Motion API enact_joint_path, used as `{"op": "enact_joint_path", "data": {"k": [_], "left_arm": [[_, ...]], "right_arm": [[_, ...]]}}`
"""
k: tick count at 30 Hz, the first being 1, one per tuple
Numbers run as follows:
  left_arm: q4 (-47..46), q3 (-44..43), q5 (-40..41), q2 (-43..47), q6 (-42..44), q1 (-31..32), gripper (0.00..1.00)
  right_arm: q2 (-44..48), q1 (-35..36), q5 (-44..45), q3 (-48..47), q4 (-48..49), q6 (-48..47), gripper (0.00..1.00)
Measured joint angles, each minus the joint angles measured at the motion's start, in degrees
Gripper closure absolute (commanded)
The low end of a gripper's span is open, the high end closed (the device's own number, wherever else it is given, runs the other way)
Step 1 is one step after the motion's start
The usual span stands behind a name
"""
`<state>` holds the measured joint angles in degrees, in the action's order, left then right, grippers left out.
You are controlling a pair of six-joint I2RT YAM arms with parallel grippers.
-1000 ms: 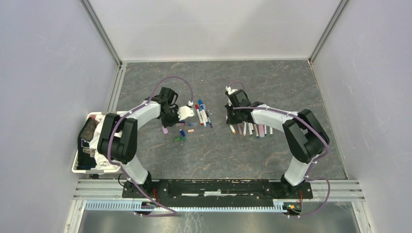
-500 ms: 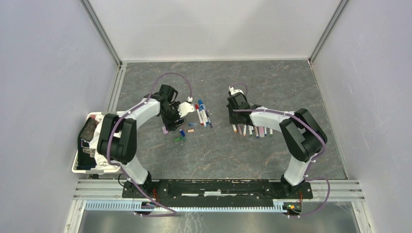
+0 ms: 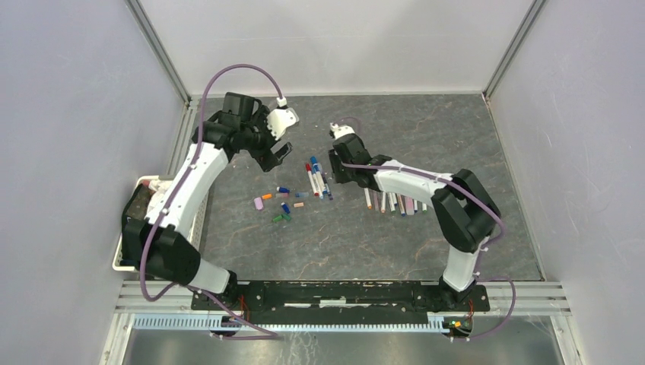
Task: Open the pen caps
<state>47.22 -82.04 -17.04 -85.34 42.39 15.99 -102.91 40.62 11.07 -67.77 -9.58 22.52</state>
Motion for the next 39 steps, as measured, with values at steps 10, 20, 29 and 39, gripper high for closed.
{"op": "enact_joint_path", "data": {"k": [10, 20, 29, 39], "left_arm": [[2.3, -2.4, -0.3, 3.6, -5.4, 0.0, 0.0], [4.7, -2.2, -1.6, 3.5, -6.0, 0.0, 0.0], [5.4, -1.9, -2.7, 3.5, -6.2, 0.0, 0.0], [5.8, 1.6, -7.2, 3.5, -5.2, 0.0, 0.0]], "right_arm": [[-13.5, 2.1, -3.3, -10.2, -1.4, -2.7, 0.7], [-14.7, 2.1, -2.4, -10.9, -2.3, -3.3, 0.71], [-14.8, 2.5, 0.7, -11.1, -2.8, -5.3, 1.0], [-9.4, -0.4, -3.9, -6.6, -3.0, -7.0, 1.0]]}}
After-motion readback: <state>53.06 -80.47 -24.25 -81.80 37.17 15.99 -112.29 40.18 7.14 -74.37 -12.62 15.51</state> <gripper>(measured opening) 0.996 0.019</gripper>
